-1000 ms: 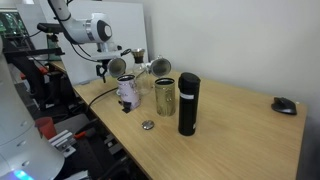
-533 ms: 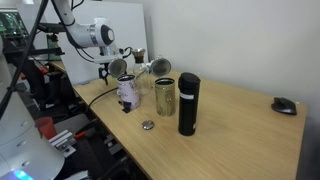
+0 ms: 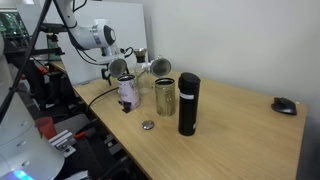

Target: Put the green bottle upright on the right

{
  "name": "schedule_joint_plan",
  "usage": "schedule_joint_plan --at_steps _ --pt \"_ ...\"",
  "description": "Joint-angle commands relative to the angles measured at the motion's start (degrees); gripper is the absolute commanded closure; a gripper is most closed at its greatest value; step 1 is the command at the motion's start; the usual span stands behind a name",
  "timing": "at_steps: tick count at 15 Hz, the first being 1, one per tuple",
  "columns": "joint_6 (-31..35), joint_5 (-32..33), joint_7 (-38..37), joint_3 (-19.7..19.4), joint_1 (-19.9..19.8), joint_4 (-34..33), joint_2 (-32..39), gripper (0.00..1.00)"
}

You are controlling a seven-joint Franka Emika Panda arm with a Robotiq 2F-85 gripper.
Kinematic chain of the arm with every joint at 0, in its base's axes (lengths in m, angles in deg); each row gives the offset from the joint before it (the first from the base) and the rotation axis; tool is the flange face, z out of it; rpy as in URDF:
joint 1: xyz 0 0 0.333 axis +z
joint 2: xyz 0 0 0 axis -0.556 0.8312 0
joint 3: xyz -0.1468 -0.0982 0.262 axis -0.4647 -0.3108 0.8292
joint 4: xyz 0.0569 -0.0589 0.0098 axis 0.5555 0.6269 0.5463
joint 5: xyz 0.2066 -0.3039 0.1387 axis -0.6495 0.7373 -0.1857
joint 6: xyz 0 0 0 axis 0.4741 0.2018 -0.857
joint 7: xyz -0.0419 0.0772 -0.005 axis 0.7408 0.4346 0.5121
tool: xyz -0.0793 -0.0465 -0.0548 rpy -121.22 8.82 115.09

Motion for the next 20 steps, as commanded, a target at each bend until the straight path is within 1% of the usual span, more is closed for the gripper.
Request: schedule_joint_plan --at_steps 1,4,7,11,16,20 --pt "-0.7 2.3 -1.4 -1.1 1.2 -1.5 1.4 0.00" --pt "-1.4 3.7 -2.8 -1.7 2.0 -1.9 1.7 0.00" --pt "-1.7 6.0 -6.6 -3.2 3.5 -2.0 1.7 0.00" --pt "-2.2 7.2 -10.3 -3.9 4.8 -1.8 1.6 0.00" --pt "-3.1 7.8 -14.5 -4.4 6.0 -1.3 1.2 0.00" --pt "-3.9 7.1 -17.7 -4.2 6.2 -0.4 1.3 0.00"
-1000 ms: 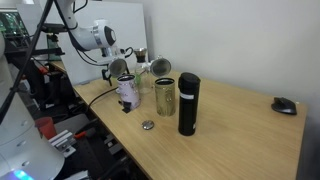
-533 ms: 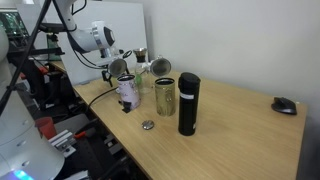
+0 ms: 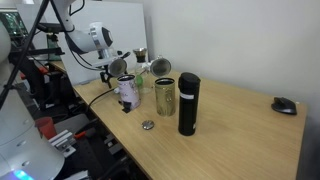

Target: Put the green bottle upright on the right

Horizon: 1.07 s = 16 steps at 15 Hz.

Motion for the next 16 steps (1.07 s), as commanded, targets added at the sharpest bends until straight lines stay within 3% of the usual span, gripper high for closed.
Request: schedule_joint_plan --at_steps 1,11,16 --pt "-1.3 0.6 -3.2 -0.7 0.9 0.5 0.2 0.00" --pt "-1.2 -0.6 -4.0 -0.3 0.4 1.0 1.1 0.00" --pt "2.1 -8.5 -3.5 2.8 -1.1 1.7 0.2 0.00"
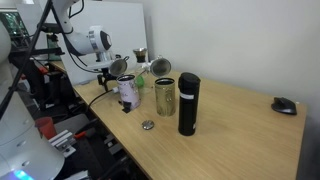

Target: Put the green bottle upright on the right

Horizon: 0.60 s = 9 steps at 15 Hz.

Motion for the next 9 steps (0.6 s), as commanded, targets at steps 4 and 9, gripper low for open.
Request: schedule_joint_plan --at_steps 4,9 --pt "2.7 -6.2 -1.9 1.2 0.1 0.6 -1.5 0.00" --pt "1.9 -4.7 -4.6 -0.4 0.9 0.8 -1.3 0.00"
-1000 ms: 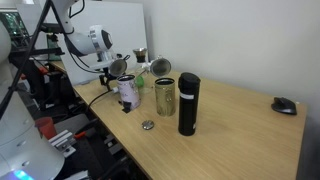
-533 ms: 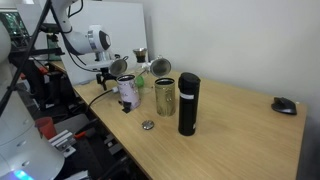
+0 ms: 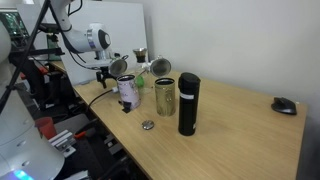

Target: Put the green bottle upright on the right

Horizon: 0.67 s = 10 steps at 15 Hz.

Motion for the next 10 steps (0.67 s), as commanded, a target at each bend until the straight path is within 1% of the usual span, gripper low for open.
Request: schedule_joint_plan --at_steps 1,5,10 --pt "0.2 0.7 -2.7 -1.6 1.1 0.9 -0.4 0.00" --pt "0.5 1.6 -7.8 -3.7 2.0 0.7 0.1 0.00" --pt "0.1 1.3 -10.3 -4.6 2.6 0.1 1.5 0.00"
